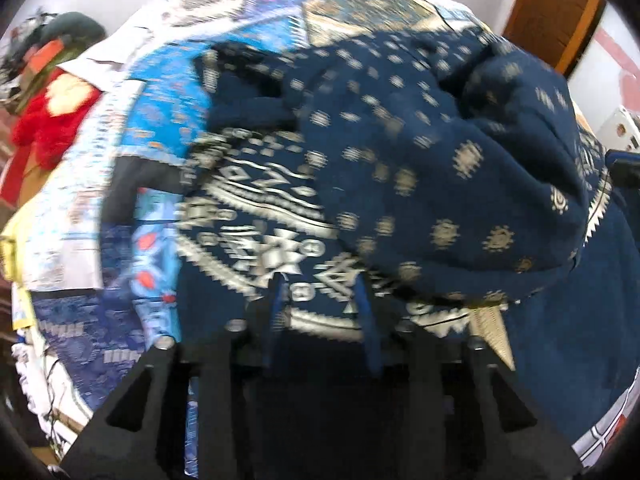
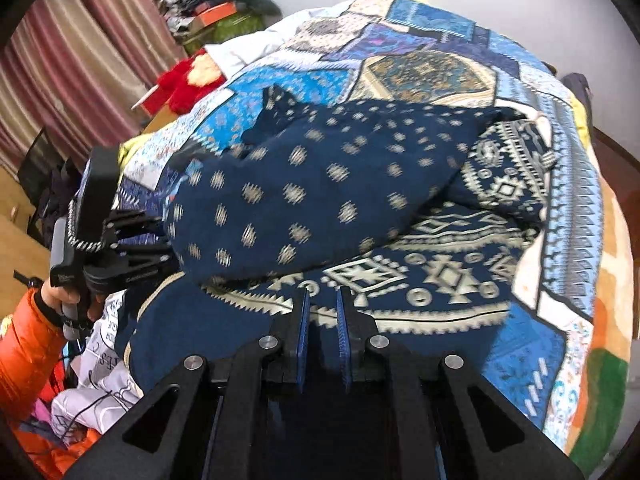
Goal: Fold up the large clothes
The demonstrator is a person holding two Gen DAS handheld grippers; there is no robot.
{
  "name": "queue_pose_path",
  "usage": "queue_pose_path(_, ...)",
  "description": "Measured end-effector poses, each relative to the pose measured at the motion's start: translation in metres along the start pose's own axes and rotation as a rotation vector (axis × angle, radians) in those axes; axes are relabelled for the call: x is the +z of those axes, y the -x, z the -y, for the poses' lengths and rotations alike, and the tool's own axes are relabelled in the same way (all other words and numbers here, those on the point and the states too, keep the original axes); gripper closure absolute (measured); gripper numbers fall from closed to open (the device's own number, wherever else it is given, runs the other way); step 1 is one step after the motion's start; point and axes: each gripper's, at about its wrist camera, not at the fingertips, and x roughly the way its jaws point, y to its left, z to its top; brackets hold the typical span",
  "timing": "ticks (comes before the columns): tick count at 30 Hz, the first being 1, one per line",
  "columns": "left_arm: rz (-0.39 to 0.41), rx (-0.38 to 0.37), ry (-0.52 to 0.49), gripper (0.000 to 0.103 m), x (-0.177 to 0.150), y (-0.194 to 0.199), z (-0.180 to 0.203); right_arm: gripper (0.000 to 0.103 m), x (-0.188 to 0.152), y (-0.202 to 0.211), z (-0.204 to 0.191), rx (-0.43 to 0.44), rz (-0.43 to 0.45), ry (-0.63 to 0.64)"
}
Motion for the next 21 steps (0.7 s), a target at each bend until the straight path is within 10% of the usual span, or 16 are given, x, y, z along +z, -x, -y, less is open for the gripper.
queue_pose_path(5,0.107,0.075,0.035,0.046,0.020,0.038,-0.024,0.093,0.022,0.020,0.013,-0.037,0.077,-0.032)
queue_pose_path(13,0.221,-0.039,0.044,0.020,0.073,0.053,-0.007,0.093,0.063,0.002,-0.002,-0.028,0.095,-0.017)
queue_pose_path(21,0.031,-0.050,-0.037,0.016,0.084,-0.034,0.039,0.093,0.054,-0.080,-0.004,-0.233,-0.087,0.085)
